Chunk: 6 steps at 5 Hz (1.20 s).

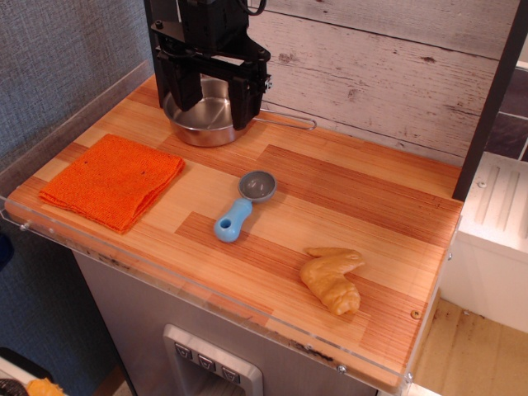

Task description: Place the spatula on the Orange cloth.

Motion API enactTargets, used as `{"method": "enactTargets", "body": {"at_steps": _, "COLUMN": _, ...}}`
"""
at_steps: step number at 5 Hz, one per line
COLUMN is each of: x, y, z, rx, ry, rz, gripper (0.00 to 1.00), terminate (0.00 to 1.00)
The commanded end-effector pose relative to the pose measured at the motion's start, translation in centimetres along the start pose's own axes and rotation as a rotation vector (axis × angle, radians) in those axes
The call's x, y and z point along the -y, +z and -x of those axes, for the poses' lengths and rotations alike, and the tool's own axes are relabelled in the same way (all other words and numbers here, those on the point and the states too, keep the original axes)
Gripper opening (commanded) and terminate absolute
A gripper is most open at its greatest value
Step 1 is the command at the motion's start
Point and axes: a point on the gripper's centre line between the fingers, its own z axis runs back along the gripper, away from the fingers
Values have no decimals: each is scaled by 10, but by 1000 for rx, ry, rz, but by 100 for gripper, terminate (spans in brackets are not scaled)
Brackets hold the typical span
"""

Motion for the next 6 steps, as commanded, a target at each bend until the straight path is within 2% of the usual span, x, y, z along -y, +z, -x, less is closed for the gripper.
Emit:
{"method": "enactTargets", "body": {"at_steps": 1, "x": 0, "y": 0, "z": 0, "rx": 0, "ry": 0, "rz": 0, "gripper": 100, "terminate": 0}}
{"method": "enactTargets", "body": {"at_steps": 2, "x": 18, "y": -15, "z": 3, "rx": 26, "ry": -27, "rz": 38, "gripper": 100, "terminate": 0}}
{"method": "enactTargets", "body": {"at_steps": 3, "x": 35, "y": -33, "z": 8, "rx": 9, "ry": -41, "rz": 34, "gripper": 100, "terminate": 0}}
{"method": "enactTargets", "body": {"at_steps": 4, "x": 47, "y": -53, "z": 16, "rx": -14, "ry": -50, "rz": 29, "gripper": 100, "terminate": 0}}
{"method": "enactTargets", "body": {"at_steps": 5, "x": 50, "y": -73, "z": 24, "rx": -69, "ry": -80, "rz": -1, "gripper": 100, "terminate": 0}}
{"method": "enactTargets", "body": {"at_steps": 6, "x": 42, "y": -81, "z": 28, "rx": -96, "ry": -74, "rz": -27, "gripper": 100, "terminate": 0}}
